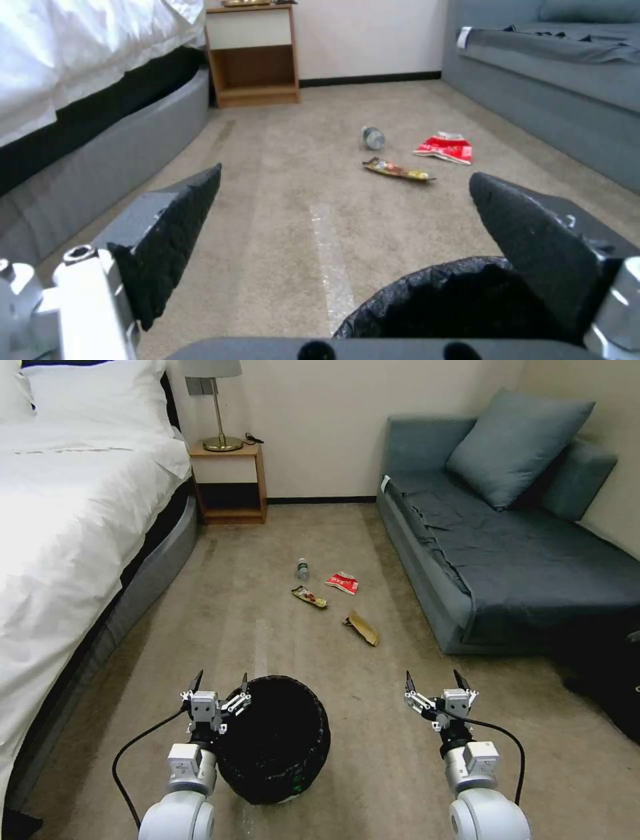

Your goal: Pick up the trash bin, then pick up the garbage on the floor and place it into the trash bin.

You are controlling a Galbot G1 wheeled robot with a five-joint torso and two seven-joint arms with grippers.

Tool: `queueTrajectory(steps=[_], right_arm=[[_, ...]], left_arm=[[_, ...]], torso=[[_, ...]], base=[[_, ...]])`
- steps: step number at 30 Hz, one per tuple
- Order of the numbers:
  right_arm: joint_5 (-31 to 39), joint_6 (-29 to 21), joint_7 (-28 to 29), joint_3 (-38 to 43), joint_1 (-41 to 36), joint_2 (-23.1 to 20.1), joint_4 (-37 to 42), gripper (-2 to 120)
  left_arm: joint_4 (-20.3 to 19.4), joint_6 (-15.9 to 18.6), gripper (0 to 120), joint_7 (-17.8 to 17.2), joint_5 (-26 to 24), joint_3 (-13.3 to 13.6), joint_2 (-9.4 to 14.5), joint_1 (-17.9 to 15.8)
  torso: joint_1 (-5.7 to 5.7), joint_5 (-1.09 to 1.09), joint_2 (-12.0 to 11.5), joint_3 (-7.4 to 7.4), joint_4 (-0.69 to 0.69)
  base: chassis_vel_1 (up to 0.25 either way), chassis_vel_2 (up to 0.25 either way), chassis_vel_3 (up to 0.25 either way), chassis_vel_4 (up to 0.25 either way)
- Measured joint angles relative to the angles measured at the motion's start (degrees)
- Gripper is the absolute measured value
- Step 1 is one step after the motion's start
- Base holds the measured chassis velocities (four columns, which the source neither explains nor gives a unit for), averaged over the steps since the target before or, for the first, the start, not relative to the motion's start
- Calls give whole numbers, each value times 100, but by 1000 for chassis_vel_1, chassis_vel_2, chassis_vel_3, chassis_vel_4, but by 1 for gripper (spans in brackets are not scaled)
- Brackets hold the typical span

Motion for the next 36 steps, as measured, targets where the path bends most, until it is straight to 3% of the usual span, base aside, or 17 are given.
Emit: queueTrajectory(steps=[36], right_arm=[[0, 0, 0, 0, 0, 0, 0, 100]], left_arm=[[0, 0, 100, 0, 0, 0, 0, 0]], torso=[[0, 0, 0, 0, 0]], base=[[0, 0, 0, 0]])
